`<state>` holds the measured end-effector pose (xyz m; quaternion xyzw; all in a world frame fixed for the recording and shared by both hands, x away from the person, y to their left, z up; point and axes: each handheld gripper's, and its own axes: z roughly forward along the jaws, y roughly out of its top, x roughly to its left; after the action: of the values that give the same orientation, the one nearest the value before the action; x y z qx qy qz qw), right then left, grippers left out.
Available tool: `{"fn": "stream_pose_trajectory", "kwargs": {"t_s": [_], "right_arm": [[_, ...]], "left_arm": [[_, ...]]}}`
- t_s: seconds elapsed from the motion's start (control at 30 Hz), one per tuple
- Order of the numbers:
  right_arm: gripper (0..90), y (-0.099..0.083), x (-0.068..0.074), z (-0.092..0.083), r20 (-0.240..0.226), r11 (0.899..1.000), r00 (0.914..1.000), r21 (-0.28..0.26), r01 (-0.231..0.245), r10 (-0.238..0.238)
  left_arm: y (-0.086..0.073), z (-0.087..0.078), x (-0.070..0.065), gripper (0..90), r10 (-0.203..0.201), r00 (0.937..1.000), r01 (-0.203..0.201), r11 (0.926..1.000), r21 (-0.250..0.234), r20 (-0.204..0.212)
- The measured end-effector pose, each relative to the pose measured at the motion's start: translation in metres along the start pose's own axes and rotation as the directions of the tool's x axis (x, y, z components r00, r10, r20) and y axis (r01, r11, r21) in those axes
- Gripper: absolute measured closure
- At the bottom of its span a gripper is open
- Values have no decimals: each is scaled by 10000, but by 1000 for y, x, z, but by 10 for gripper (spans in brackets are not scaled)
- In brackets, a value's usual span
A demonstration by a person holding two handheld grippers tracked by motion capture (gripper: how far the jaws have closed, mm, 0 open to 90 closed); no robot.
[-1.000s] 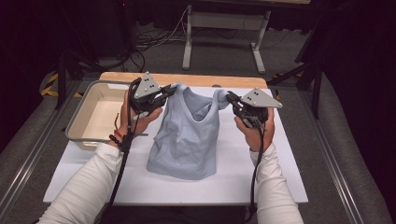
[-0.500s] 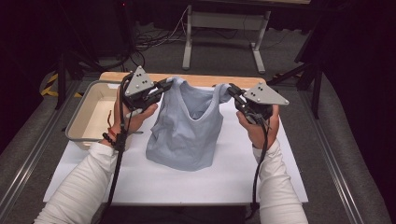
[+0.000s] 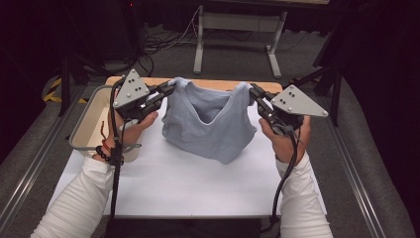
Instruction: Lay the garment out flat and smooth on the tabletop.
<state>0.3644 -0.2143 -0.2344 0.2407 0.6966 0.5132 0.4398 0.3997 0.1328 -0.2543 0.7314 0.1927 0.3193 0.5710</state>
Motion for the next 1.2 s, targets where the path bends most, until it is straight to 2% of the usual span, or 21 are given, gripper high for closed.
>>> {"fn": "stream_pose_trajectory", "kwargs": {"t_s": [0.27,0.47,0.6,0.73,0.8,0.87,0.93,0.97,1.0,1.17,1.2], "right_arm": [[876,6,5,-13,-194,9998,9998,-181,-41,37],[877,14,10,-32,-547,9988,9983,-431,-210,186],[877,14,12,-38,-809,9986,9960,-327,-407,380],[876,7,14,-28,-969,9991,9943,15,-433,433],[876,1,13,-20,-983,9987,9940,229,-449,470],[876,-8,12,-7,-993,9976,9935,468,-509,554],[876,-16,8,4,-1023,9962,9924,596,-631,690],[876,-21,5,12,-976,9952,9926,722,-655,724],[876,-24,2,18,-965,9943,9922,786,-716,791],[875,-37,-10,45,-806,9900,9922,1119,-855,948],[875,-40,-11,51,-775,9891,9927,1219,-829,927]], "left_arm": [[8,-17,-11,848,125,9999,-124,9998,-126,27],[9,-34,-20,848,-209,9991,221,9992,-319,371],[4,-34,-24,848,-242,9985,249,9996,-139,487],[-5,-26,-22,848,-429,9977,423,9990,118,521],[-12,-19,-20,847,-378,9989,368,9988,338,284],[-20,-9,-14,847,-528,9985,520,9974,491,152],[-28,1,-8,847,-620,9981,623,9952,750,-57],[-28,1,-8,847,-620,9981,623,9952,750,-57],[-32,8,-4,847,-587,9979,609,9947,834,-282],[-42,30,5,846,-802,9951,861,9903,1091,-578],[-44,34,5,846,-742,9950,815,9902,1136,-671]]}}
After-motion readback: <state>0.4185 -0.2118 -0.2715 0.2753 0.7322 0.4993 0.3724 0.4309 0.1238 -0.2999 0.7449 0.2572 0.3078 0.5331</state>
